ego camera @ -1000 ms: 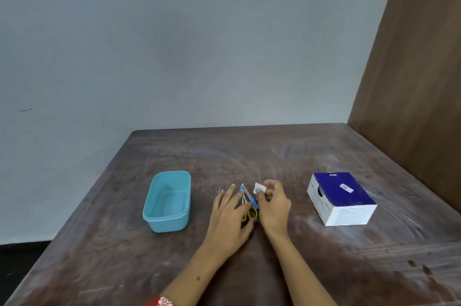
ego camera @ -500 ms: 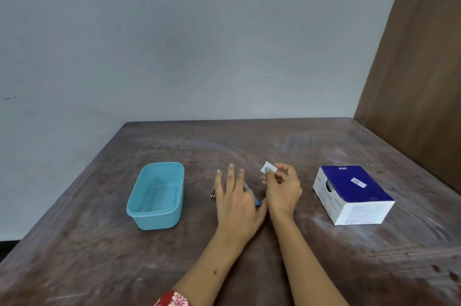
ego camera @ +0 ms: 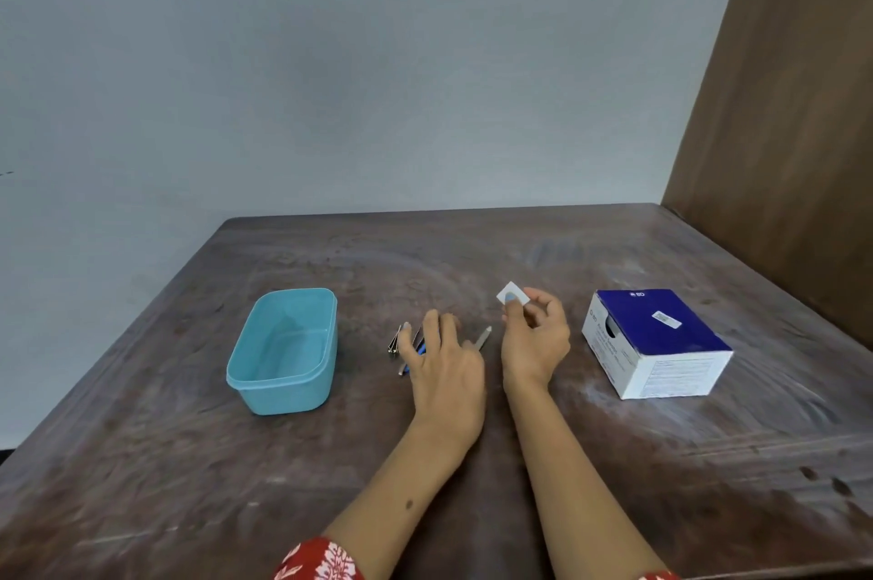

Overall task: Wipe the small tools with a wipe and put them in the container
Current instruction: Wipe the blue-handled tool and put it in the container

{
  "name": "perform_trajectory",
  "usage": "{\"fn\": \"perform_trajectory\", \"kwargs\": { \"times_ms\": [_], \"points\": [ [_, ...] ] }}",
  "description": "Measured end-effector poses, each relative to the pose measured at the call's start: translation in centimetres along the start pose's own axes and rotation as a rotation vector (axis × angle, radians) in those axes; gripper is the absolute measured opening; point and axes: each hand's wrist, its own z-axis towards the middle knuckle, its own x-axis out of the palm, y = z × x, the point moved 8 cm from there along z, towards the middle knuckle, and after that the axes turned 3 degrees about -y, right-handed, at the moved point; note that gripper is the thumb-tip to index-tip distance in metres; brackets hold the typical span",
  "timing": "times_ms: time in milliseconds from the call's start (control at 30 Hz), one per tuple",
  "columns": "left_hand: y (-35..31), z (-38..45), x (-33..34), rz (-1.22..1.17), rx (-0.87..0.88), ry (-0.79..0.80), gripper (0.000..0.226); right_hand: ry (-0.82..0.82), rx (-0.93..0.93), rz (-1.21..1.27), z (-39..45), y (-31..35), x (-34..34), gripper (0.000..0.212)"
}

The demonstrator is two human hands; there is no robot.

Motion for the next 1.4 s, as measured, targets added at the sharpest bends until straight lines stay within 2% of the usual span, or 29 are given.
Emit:
{"fn": "perform_trajectory", "kwargs": {
  "times_ms": [167,267,400,467,567,667,833,967,1133,1300,1400],
  "points": [
    [-1.0,0.5,0.2,0.083,0.078,0.014,0.020,-0.057,-0.036,-0.035,-0.1,0.5,-0.3,0.008],
    [-1.7,1.1,0.7,0.101,0.134,0.016,0.012,-0.127,-0.065,-0.031,-0.1,0.8,-0.9,0.010],
    [-1.2,1.7,0.6,0.058,0.140,0.019,0.011,-0.239,-0.085,-0.022,-0.2,1.3,-1.9,0.007],
    [-0.1,2.1,0.0,-0.060,0.113,-0.068,0.007,-0.272,-0.085,0.001,-0.2,1.4,-2.2,0.007],
    [2.6,2.2,-1.0,-0.539,-0.027,-0.175,0.016,-0.231,-0.105,-0.015,-0.3,1.5,-1.8,0.007],
    [4.9,1.4,-0.3,-1.073,-0.349,-0.054,0.016,-0.098,-0.199,-0.035,-1.1,2.1,-0.2,0.008],
    [4.4,0.6,3.1,-1.427,-0.718,0.185,0.022,0.097,-0.386,-0.055,-3.2,3.4,1.9,0.024],
    [4.1,0.2,3.9,-1.580,-0.872,0.299,0.022,0.198,-0.522,-0.093,-4.4,4.2,2.8,0.021],
    [4.4,0.5,2.8,-1.691,-0.910,0.243,0.025,0.246,-0.684,-0.174,-5.8,5.2,3.4,0.014],
    [4.9,0.7,3.0,-1.702,-0.944,0.247,0.031,0.292,-0.675,-0.205,-6.2,5.2,3.5,0.023],
    [5.3,0.8,2.8,-1.706,-0.925,0.239,0.030,0.294,-0.609,-0.202,-5.9,4.9,3.4,0.014]
  ]
}}
